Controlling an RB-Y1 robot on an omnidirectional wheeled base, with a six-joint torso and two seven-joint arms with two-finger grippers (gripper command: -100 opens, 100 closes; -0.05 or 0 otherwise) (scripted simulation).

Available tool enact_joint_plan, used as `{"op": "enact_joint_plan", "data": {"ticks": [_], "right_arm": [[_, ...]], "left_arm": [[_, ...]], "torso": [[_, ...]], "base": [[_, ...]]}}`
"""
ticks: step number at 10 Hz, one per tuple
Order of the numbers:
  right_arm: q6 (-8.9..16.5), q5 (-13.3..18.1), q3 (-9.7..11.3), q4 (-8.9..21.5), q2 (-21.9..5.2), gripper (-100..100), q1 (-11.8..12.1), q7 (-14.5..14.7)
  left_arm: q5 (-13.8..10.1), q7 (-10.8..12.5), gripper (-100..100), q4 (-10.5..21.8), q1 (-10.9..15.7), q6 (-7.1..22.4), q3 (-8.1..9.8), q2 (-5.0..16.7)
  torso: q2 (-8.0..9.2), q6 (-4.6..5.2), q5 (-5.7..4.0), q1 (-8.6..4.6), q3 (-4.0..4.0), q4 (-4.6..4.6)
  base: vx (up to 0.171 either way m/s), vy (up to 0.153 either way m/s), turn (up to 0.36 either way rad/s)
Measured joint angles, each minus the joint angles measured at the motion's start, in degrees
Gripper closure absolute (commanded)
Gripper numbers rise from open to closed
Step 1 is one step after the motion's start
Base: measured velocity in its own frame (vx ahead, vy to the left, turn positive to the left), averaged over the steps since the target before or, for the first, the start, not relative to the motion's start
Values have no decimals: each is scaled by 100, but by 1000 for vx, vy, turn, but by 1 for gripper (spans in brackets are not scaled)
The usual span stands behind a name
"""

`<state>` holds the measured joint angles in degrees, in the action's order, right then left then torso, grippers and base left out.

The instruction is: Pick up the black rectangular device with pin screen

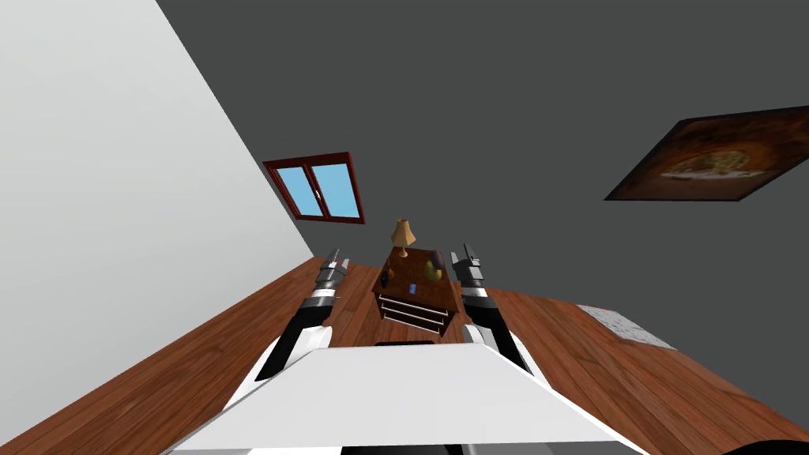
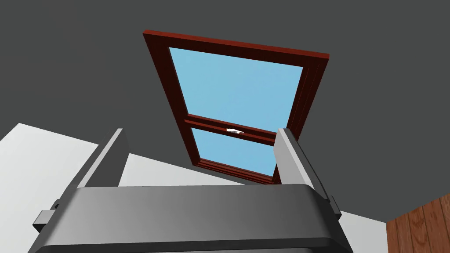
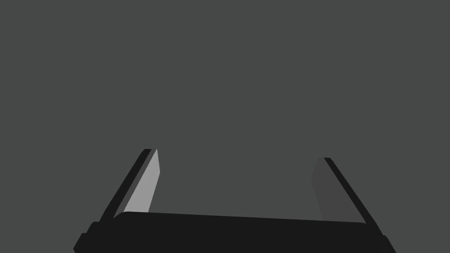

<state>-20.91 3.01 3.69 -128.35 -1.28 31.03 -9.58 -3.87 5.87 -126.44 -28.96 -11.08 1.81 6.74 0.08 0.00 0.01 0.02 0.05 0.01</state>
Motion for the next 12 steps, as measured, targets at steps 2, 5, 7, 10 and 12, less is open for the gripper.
{"op": "enact_joint_plan", "data": {"ticks": [2, 5, 7, 10, 12], "right_arm": [[0, 0, 0, 0, 0, 0, 0, 0], [0, 0, 0, 0, 0, 0, 0, 0], [0, 0, 0, 0, 0, 0, 0, 0], [0, 0, 0, 0, 0, 0, 0, 0], [0, 0, 0, 0, 0, 0, 0, 0]], "left_arm": [[-28, 165, -100, 125, 20, 226, 6, 69], [-63, 385, -100, 315, 119, 633, 26, 141], [-78, 613, -100, 677, 259, 922, 14, 169], [-115, 896, -100, 925, 399, 1400, 35, 216], [-150, 1112, -100, 1142, 479, 1696, 54, 254]], "torso": [[-2, 0, 0, 0, -1, 0], [-5, 0, -1, -1, -3, -1], [-3, 1, 0, 0, -2, -1], [-4, -1, -1, 0, -2, 0], [-5, -1, -1, -1, -2, -1]], "base": [[-15, 0, -33], [-12, -1, -39], [-17, 1, -60], [-14, 0, -46], [-10, -1, -45]]}}
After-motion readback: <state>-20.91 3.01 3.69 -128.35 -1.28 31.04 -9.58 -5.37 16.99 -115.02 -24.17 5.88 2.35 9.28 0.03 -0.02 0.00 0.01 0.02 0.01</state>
